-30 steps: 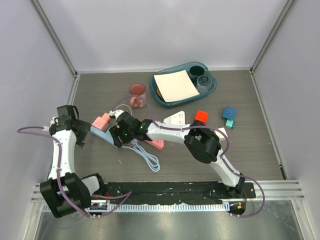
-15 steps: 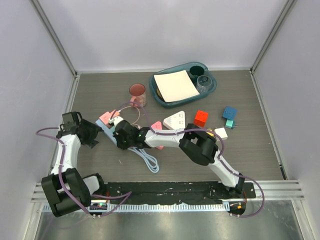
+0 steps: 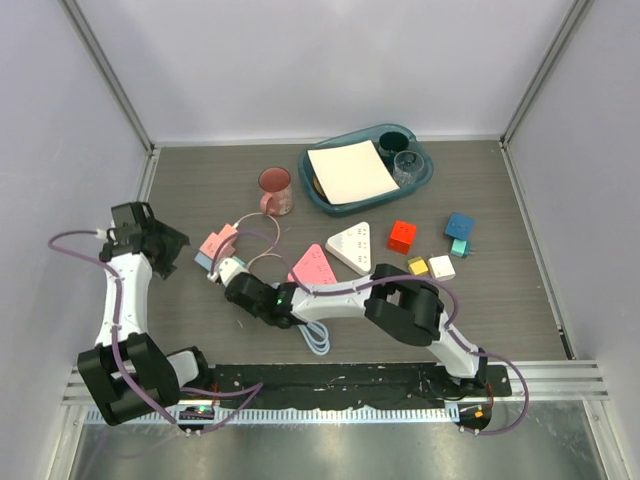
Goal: Pull the plug off the socket
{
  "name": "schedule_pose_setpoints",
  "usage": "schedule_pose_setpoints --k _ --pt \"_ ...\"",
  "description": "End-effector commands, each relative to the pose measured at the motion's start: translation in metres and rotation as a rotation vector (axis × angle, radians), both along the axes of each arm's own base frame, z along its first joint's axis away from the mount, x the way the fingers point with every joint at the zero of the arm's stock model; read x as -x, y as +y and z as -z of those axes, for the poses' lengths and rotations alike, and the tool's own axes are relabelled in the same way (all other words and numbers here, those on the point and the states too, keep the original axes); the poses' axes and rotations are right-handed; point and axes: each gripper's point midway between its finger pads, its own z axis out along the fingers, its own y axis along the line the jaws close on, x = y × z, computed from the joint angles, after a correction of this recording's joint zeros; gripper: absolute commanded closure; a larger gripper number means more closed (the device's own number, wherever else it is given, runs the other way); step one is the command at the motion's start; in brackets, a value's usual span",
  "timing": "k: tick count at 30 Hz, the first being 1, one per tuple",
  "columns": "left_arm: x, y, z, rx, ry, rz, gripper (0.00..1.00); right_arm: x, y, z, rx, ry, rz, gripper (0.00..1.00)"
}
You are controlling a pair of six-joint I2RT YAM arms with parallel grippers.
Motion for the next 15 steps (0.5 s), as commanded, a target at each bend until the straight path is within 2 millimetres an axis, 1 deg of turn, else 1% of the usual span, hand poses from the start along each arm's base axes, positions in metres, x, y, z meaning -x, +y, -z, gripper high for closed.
schedule_pose_setpoints --k 1,2,3,4,5,6,7,8,9,10,11,13,14,15 --pt "-0.032 0.015 -0.063 -0.112 -0.163 0.07 0.33 -0.013 -0.022 -0.054 0.118 -0.365 0.073 0.99" --pt "-0.038 0.014 -0.078 -0.115 -0.201 0.09 0.33 -0.013 -0.025 -0.051 0.182 -0.429 0.045 0.99" --pt "-0.04 0.014 -0.085 -0.122 -0.214 0.097 0.33 -0.013 -0.023 -0.054 0.176 -0.473 0.056 0.99" --pt "-0.041 0.015 -0.089 -0.125 -0.223 0.097 0.33 -0.005 -0.024 -0.048 0.214 -0.508 0.031 0.99" --pt "-0.04 0.014 -0.092 -0.119 -0.21 0.09 0.33 -0.007 -0.031 -0.043 0.292 -0.57 0.034 0.99" --pt "-0.039 0.013 -0.091 -0.11 -0.205 0.09 0.33 -0.006 -0.029 -0.044 0.298 -0.613 0.041 0.99" --pt "-0.037 0.01 -0.088 -0.092 -0.195 0.094 0.33 -0.003 -0.03 -0.042 0.326 -0.647 0.041 0.99" --pt "-0.036 0.003 -0.08 -0.058 -0.186 0.112 0.33 -0.005 -0.037 -0.034 0.378 -0.686 0.071 0.99" --pt "-0.035 0.0 -0.076 -0.041 -0.181 0.122 0.33 -0.006 -0.036 -0.038 0.408 -0.734 0.065 0.99" --pt "-0.035 -0.004 -0.071 -0.021 -0.179 0.135 0.34 -0.005 -0.04 -0.035 0.436 -0.758 0.068 0.99" --pt "-0.03 -0.008 -0.06 0.0 -0.159 0.146 0.34 -0.004 -0.043 -0.033 0.47 -0.788 0.076 0.99" --pt "-0.032 -0.019 -0.055 0.042 -0.18 0.198 0.35 -0.004 -0.045 -0.027 0.514 -0.836 0.064 0.99" --pt "-0.029 -0.024 -0.048 0.044 -0.177 0.249 0.35 -0.002 -0.045 -0.025 0.526 -0.846 0.056 0.99" --pt "-0.029 -0.033 -0.049 0.067 -0.2 0.296 0.35 -0.002 -0.046 -0.022 0.531 -0.853 0.062 0.99"
